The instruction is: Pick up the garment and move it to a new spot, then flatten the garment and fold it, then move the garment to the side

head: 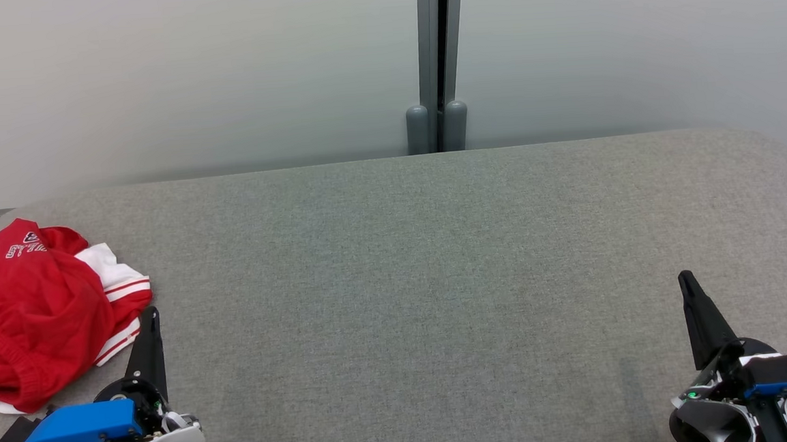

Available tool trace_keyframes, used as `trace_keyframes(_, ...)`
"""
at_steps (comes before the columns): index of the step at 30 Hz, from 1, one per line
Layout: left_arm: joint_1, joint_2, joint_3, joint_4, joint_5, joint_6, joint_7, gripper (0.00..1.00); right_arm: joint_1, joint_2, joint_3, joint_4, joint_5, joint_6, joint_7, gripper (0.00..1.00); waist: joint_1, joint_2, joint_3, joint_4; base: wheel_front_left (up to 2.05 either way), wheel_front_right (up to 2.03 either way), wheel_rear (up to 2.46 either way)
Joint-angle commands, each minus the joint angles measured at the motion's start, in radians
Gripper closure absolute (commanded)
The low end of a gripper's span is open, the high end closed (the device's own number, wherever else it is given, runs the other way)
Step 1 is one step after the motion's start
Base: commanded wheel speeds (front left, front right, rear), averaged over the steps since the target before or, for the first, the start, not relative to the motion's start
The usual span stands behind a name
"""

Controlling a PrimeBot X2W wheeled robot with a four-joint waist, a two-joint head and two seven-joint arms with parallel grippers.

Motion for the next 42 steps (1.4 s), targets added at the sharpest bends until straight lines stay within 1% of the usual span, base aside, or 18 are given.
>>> trace_keyframes(1, -0.010, 0.001, 0.000, -0.005, -0.002, -0.005, 0.003, 1.00, -0.012, -0.006, -0.003, -0.003, 0.003, 0.000, 0.002, 1.00, 0.0000, 0.0000, 0.000, 0.000, 0.00, 0.00, 0.00)
trace_keyframes(26, -0.011, 0.001, 0.000, -0.005, -0.002, -0.005, 0.003, 1.00, -0.012, -0.006, -0.003, -0.003, 0.003, 0.000, 0.002, 1.00, 0.0000, 0.0000, 0.000, 0.000, 0.00, 0.00, 0.00)
trace_keyframes(27, 0.000, 0.000, 0.000, 0.002, 0.000, 0.000, -0.001, 0.00, 0.001, 0.001, 0.000, 0.001, 0.000, 0.000, -0.001, 0.00, 0.0000, 0.0000, 0.000, 0.000, 0.00, 0.00, 0.00)
trace_keyframes(32, 0.028, -0.006, -0.002, 0.027, 0.002, 0.000, -0.005, 0.00, 0.025, 0.006, 0.005, 0.026, -0.002, -0.002, -0.005, 0.00, 0.0000, 0.0000, 0.000, 0.000, 0.00, 0.00, 0.00)
trace_keyframes(36, 0.029, -0.005, -0.007, 0.014, 0.028, 0.000, -0.026, 0.00, 0.028, 0.005, 0.013, 0.018, -0.021, -0.001, -0.026, 0.00, 0.0000, 0.0000, 0.001, 0.001, 0.00, 0.00, 0.00)
trace_keyframes(42, 0.028, -0.004, -0.005, -0.005, 0.097, 0.000, -0.056, 0.00, 0.032, 0.005, 0.027, 0.004, -0.105, -0.001, -0.056, 0.00, 0.0000, 0.0000, 0.003, 0.002, 0.00, 0.00, 0.00)
